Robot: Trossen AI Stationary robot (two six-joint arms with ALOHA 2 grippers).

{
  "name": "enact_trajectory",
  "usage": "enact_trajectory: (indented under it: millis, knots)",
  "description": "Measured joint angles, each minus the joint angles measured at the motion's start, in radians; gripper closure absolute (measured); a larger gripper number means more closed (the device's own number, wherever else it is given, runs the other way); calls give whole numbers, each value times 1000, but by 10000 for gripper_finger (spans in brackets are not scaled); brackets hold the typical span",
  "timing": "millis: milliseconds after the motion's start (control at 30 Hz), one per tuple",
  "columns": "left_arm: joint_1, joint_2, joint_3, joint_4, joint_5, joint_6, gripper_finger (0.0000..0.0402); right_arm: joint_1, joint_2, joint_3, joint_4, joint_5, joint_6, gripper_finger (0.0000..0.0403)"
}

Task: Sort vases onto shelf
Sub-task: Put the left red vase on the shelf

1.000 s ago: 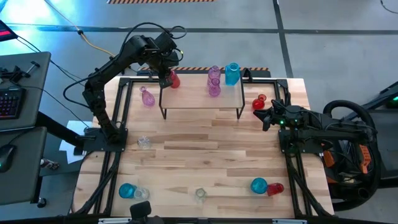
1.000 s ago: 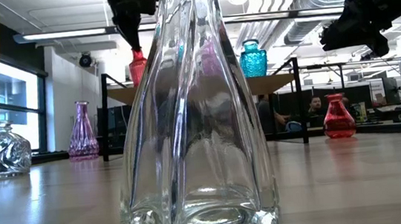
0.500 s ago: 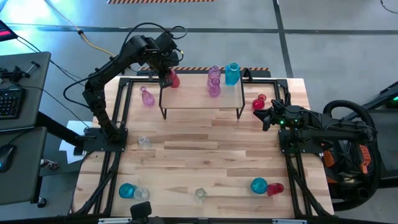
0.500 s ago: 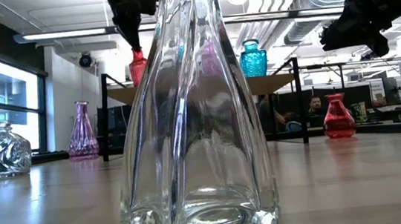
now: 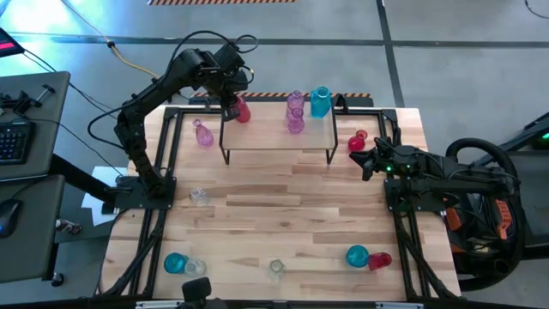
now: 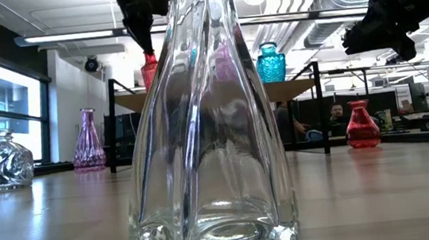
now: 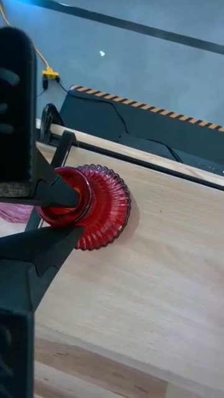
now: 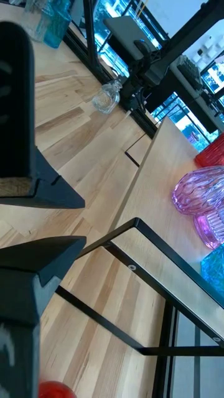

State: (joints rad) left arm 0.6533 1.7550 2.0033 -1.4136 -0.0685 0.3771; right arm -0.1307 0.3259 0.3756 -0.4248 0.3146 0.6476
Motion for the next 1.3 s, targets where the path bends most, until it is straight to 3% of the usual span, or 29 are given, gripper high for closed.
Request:
enact_trajectory:
  millis: [667, 967, 1300]
  knots:
    - [0, 0, 0, 0, -23, 2, 357, 0, 0, 0, 0, 0, 0, 341]
    - [0, 0, 0, -1, -46, 10, 318, 0, 0, 0, 0, 0, 0, 341]
    - [0, 0, 0, 6, -50, 13, 316, 0, 0, 0, 0, 0, 0, 341]
